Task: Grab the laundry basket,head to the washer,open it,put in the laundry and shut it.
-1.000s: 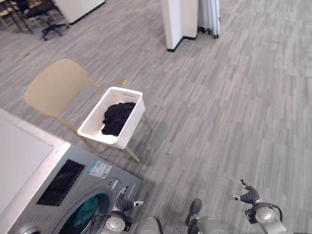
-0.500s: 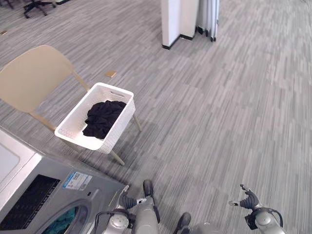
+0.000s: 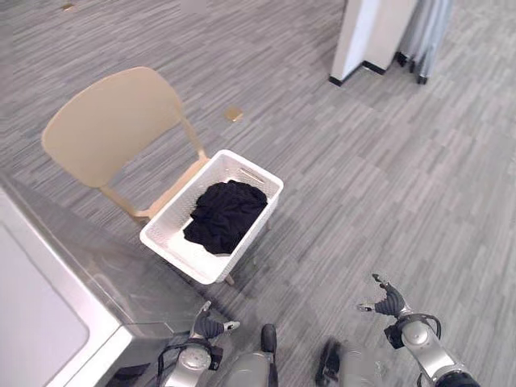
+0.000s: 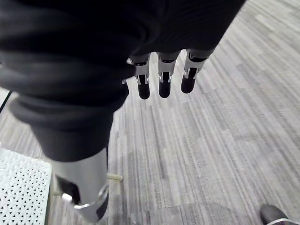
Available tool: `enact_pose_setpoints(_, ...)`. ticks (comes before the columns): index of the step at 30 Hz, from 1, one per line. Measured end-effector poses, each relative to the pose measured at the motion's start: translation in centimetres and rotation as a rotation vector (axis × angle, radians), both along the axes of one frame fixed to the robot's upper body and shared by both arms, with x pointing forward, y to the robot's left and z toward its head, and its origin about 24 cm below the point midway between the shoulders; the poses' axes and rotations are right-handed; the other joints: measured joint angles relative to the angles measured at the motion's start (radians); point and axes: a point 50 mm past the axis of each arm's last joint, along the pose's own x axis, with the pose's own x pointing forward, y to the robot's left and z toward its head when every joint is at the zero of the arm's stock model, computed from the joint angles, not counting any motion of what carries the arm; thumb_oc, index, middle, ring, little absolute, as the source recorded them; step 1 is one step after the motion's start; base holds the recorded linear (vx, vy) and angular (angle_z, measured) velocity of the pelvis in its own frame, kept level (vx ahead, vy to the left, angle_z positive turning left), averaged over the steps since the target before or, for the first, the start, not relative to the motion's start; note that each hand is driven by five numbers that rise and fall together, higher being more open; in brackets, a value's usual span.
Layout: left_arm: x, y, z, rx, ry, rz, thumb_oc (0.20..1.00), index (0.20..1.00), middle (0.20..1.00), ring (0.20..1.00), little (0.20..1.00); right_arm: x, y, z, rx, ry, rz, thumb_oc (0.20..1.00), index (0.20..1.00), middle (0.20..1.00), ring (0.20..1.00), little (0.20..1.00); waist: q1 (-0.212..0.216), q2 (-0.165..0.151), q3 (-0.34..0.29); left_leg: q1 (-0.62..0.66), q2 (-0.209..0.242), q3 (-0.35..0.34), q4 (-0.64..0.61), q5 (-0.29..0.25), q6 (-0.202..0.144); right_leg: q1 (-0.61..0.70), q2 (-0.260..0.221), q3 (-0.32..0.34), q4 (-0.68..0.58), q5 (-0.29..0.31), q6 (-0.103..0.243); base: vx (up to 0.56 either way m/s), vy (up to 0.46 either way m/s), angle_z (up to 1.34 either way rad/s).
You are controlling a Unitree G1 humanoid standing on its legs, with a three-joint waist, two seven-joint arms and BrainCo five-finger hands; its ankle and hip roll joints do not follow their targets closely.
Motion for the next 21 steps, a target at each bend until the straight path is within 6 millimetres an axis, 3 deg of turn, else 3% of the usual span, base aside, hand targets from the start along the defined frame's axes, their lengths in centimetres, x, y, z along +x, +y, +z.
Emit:
enact_pose_setpoints(1, 0.1, 0.1, 0.0, 0.007, 0.004, -0.005, 1.0, 1.0, 1.0, 1.0, 1.0, 0.0, 0.1, 0.0, 0.004, 0.0, -0.001, 1.0, 1.0, 1.0, 1.0, 1.0, -0.017, 0.001, 0.001, -0.001, -0.004, -0.04, -0.003, -0.002, -0.01, 0.0, 0.038, 0.085, -0.095, 0.014, 0.017, 0.16, -0.151, 1.62)
enact_pose_setpoints(2, 0.2, 0.2, 0.1, 0.012, 0.001, -0.011, 1.0, 1.0, 1.0, 1.0, 1.0, -0.3, 0.0, -0.2, 0.008, 0.01, -0.006, 1.0, 1.0, 1.0, 1.0, 1.0, -0.034, -0.02, 0.001, 0.007, -0.026, -0.062, -0.008, 0.006, -0.011, -0.005, 0.036, 0.106, -0.145, 0.04, 0.021, 0.15, -0.164, 1.38)
enact_pose_setpoints(3, 0.3, 0.4, 0.1, 0.021, -0.003, -0.011, 1.0, 1.0, 1.0, 1.0, 1.0, -0.9, 0.0, -0.7, 0.009, 0.034, -0.015, 1.0, 1.0, 1.0, 1.0, 1.0, -0.032, -0.058, -0.003, 0.026, -0.063, -0.091, -0.011, 0.004, -0.015, -0.015, 0.011, 0.104, -0.158, 0.087, 0.015, 0.17, -0.267, 1.43)
enact_pose_setpoints(4, -0.4, 0.7, -0.1, 0.028, 0.011, -0.002, 1.0, 1.0, 1.0, 1.0, 1.0, -1.6, -0.2, -1.3, 0.008, 0.062, -0.026, 1.0, 1.0, 1.0, 1.0, 1.0, -0.025, -0.091, -0.019, 0.039, -0.101, -0.13, -0.012, -0.025, -0.01, -0.01, -0.021, 0.109, -0.152, 0.162, -0.015, 0.18, -0.267, 1.3)
enact_pose_setpoints(6, -0.9, 0.5, -0.3, 0.024, 0.017, 0.001, 1.0, 1.0, 1.0, 1.0, 1.0, -2.0, -0.6, -1.6, 0.001, 0.083, -0.039, 1.0, 1.0, 1.0, 1.0, 1.0, -0.035, -0.069, -0.032, 0.037, -0.073, -0.168, 0.027, -0.078, -0.026, 0.023, -0.017, 0.055, -0.155, 0.2, -0.01, 0.16, -0.309, 1.13)
enact_pose_setpoints(7, -1.7, 0.6, -0.6, 0.017, 0.028, 0.023, 1.0, 1.0, 1.0, 1.0, 1.0, -2.2, -0.6, -1.8, 0.001, 0.093, -0.043, 1.0, 1.0, 1.0, 1.0, 1.0, -0.026, -0.044, -0.039, 0.035, -0.032, -0.157, 0.051, -0.09, -0.049, 0.062, 0.002, 0.003, -0.18, 0.215, -0.02, 0.12, -0.305, 0.94)
enact_pose_setpoints(8, -1.7, 0.6, -0.6, 0.014, 0.026, 0.027, 1.0, 1.0, 1.0, 1.0, 1.0, -2.6, -0.7, -2.0, 0.002, 0.102, -0.047, 1.0, 1.0, 1.0, 1.0, 1.0, -0.026, -0.042, -0.045, 0.032, -0.021, -0.163, 0.082, -0.102, -0.071, 0.085, 0.005, -0.038, -0.21, 0.232, -0.033, 0.04, -0.181, 0.94)
enact_pose_setpoints(9, -2.6, 0.7, -0.9, 0.014, 0.05, 0.029, 1.0, 1.0, 1.0, 1.0, 1.0, -2.0, -0.9, -1.6, 0.0, 0.085, -0.046, 1.0, 1.0, 1.0, 1.0, 1.0, -0.013, -0.039, -0.045, 0.021, 0.0, -0.123, 0.119, -0.096, -0.077, 0.116, 0.026, -0.064, -0.244, 0.24, -0.068, 0.08, -0.254, 0.6)
enact_pose_setpoints(10, -3.3, 0.7, -1.3, 0.009, 0.073, 0.038, 1.0, 1.0, 1.0, 1.0, 1.0, -0.3, -1.1, -0.4, -0.006, 0.029, -0.046, 1.0, 1.0, 1.0, 1.0, 1.0, 0.003, -0.045, -0.041, -0.016, 0.013, -0.097, 0.172, -0.077, -0.104, 0.148, 0.04, -0.083, -0.308, 0.267, -0.106, 0.11, -0.23, 0.52)
enact_pose_setpoints(11, -3.2, 0.5, -1.3, 0.005, 0.072, 0.038, 1.0, 1.0, 1.0, 1.0, 1.0, -0.2, -1.3, -0.3, -0.009, 0.024, -0.049, 1.0, 1.0, 1.0, 1.0, 1.0, 0.004, -0.046, -0.039, -0.042, 0.011, -0.09, 0.203, -0.066, -0.122, 0.169, 0.035, -0.104, -0.335, 0.27, -0.108, 0.15, -0.215, 1.01)
enact_pose_setpoints(12, -2.4, 0.3, -1.1, 0.0, 0.055, 0.035, 1.0, 1.0, 1.0, 1.0, 1.0, -0.6, -1.7, -0.5, -0.008, 0.031, -0.068, 1.0, 1.0, 1.0, 1.0, 1.0, -0.023, -0.061, -0.028, -0.086, 0.017, 0.015, 0.271, -0.059, -0.136, 0.234, 0.012, -0.181, -0.399, 0.274, -0.112, 0.09, -0.088, 1.27)
enact_pose_setpoints(14, -1.8, 0.2, -0.8, -0.003, 0.034, 0.033, 1.0, 1.0, 1.0, 1.0, 1.0, -1.9, -2.0, -1.1, -0.014, 0.067, -0.08, 1.0, 1.0, 1.0, 1.0, 1.0, -0.033, -0.071, -0.023, -0.096, 0.051, 0.215, 0.237, -0.063, -0.123, 0.261, 0.013, -0.248, -0.403, 0.242, -0.134, 0.12, -0.058, 1.25)
enact_pose_setpoints(16, -1.8, 0.5, -0.8, 0.0, 0.036, 0.048, 1.0, 1.0, 1.0, 1.0, 1.0, -2.0, -1.9, -1.2, -0.013, 0.073, -0.076, 1.0, 1.0, 1.0, 1.0, 1.0, -0.025, -0.06, -0.028, -0.115, 0.049, 0.273, 0.21, -0.061, -0.118, 0.262, 0.027, -0.27, -0.403, 0.23, -0.136, 0.23, -0.031, 0.5)
enact_pose_setpoints(18, -2.3, 1.0, -1.0, 0.004, 0.055, 0.07, 1.0, 1.0, 1.0, 1.0, 1.0, -1.6, -2.0, -1.1, -0.018, 0.069, -0.079, 1.0, 1.0, 1.0, 1.0, 1.0, -0.03, -0.068, -0.025, -0.138, 0.041, 0.352, 0.175, -0.06, -0.118, 0.267, 0.03, -0.303, -0.403, 0.214, -0.13, 0.2, 0.022, 0.4)
enact_pose_setpoints(20, -2.4, 1.4, -1.0, 0.009, 0.058, 0.091, 1.0, 1.0, 1.0, 1.0, 1.0, -1.5, -1.9, -1.2, -0.02, 0.079, -0.082, 1.0, 1.0, 1.0, 1.0, 1.0, -0.026, -0.075, -0.025, -0.146, 0.035, 0.353, 0.145, -0.057, -0.113, 0.269, 0.036, -0.306, -0.403, 0.213, -0.132, 0.19, 0.054, 0.05)
enact_pose_setpoints(21, -3.5, 2.1, -1.4, 0.013, 0.086, 0.129, 1.0, 1.0, 1.0, 1.0, 1.0, -1.2, -1.8, -1.1, -0.021, 0.072, -0.078, 1.0, 1.0, 1.0, 1.0, 1.0, -0.014, -0.071, -0.029, -0.135, 0.035, 0.331, 0.099, -0.036, -0.084, 0.286, 0.058, -0.308, -0.397, 0.205, -0.125, 0.19, 0.046, -0.14)
